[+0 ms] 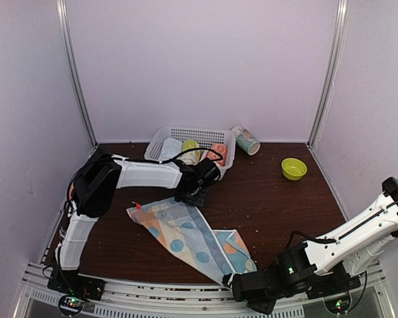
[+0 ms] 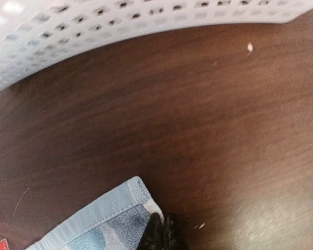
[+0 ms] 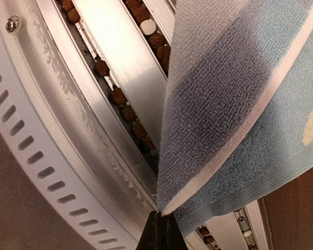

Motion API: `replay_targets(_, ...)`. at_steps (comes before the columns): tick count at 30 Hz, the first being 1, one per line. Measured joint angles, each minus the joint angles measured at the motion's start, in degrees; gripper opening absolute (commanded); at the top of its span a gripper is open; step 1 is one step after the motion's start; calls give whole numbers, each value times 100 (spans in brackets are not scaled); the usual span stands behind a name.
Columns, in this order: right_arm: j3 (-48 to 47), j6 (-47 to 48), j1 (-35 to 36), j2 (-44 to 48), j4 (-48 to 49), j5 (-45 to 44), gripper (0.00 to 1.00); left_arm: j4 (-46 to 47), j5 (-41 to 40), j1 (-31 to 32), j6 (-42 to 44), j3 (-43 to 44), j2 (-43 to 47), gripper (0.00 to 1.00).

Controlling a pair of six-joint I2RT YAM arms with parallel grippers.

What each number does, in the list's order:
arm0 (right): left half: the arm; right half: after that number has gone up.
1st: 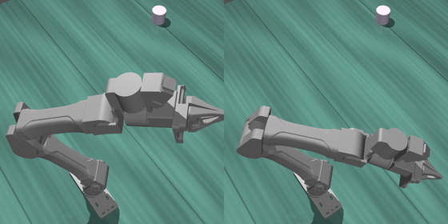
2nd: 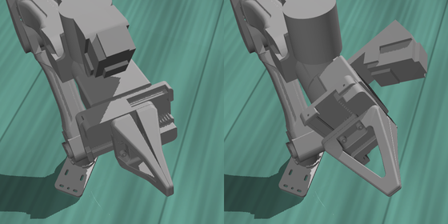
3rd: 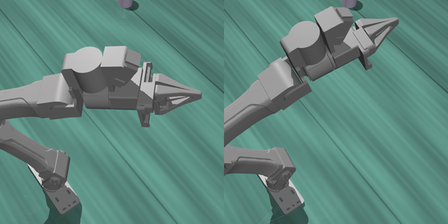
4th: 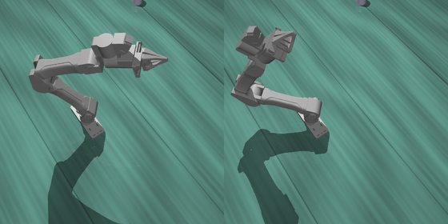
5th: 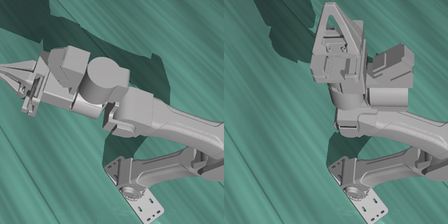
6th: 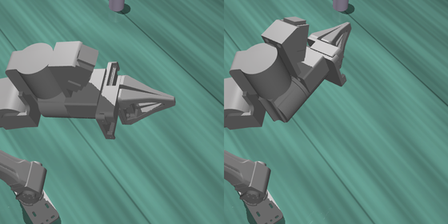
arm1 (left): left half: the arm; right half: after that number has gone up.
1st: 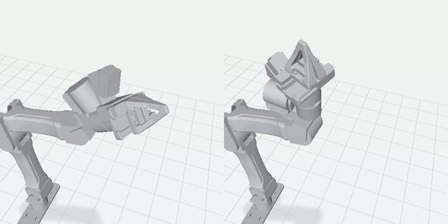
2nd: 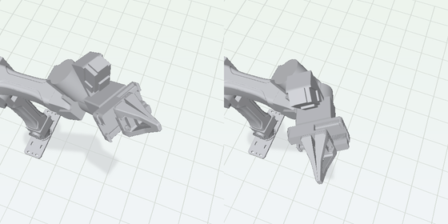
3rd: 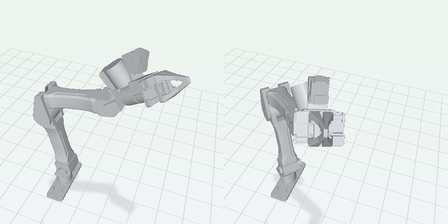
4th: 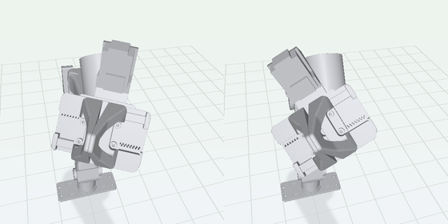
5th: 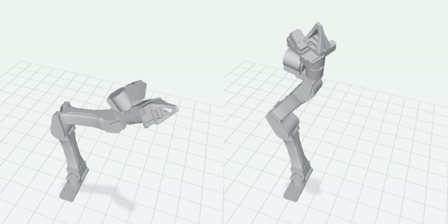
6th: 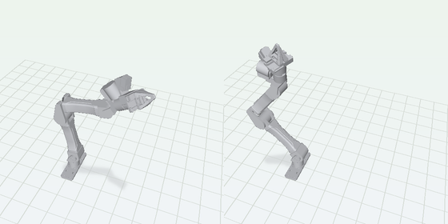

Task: Roll the towels
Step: Pick up the towel from the center of the board.

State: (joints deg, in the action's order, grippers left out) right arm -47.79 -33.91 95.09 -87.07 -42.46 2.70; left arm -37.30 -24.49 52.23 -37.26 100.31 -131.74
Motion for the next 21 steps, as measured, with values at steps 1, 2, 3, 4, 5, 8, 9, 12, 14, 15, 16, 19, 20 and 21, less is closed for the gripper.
replay_targets(1,-2,0,0,0,-9,-4,0,50,-26,0,-13,-142,81,0)
replay_targets(2,-13,0,0,0,-24,-13,0,87,-35,-2,-22,-291,173,0)
replay_targets(3,-31,0,2,-2,-46,-24,0,149,-42,-4,-28,-450,267,0)
replay_targets(4,-59,0,4,-7,-66,-39,0,203,-46,-4,-33,-603,361,0)
replay_targets(5,-87,-2,4,-13,-85,-66,0,258,-42,-9,-37,-774,466,0)
replay_targets(8,-192,-44,4,-37,-195,-221,0,299,-31,-11,-39,-1224,785,0)
replay_targets(9,-232,-66,4,-37,-240,-323,0,302,-24,-11,-39,-1322,885,0)
replay_targets(12,-372,-157,-17,-37,-444,-728,0,380,-13,-11,-68,-1757,1434,0)
replay_targets(14,-459,-232,-125,-28,-595,-1071,0,431,-20,-11,-120,-2065,1985,0)
replay_targets(15,-474,-238,-229,2,-636,-1222,0,479,-33,-11,-160,-2216,2304,0)
replay_targets(16,-481,-236,-358,48,-678,-1362,0,492,-55,-11,-197,-2339,2603,0)
replay_targets(19,-551,-164,-1040,367,-802,-1853,0,575,-208,-11,-299,-2691,3639,0)
replay_targets(20,-603,-107,-1263,483,-811,-1982,0,584,-282,-11,-319,-2771,3956,0)
replay_targets(21,-710,-13,-1600,645,-817,-2114,0,581,-337,-13,-332,-2815,4192,0)
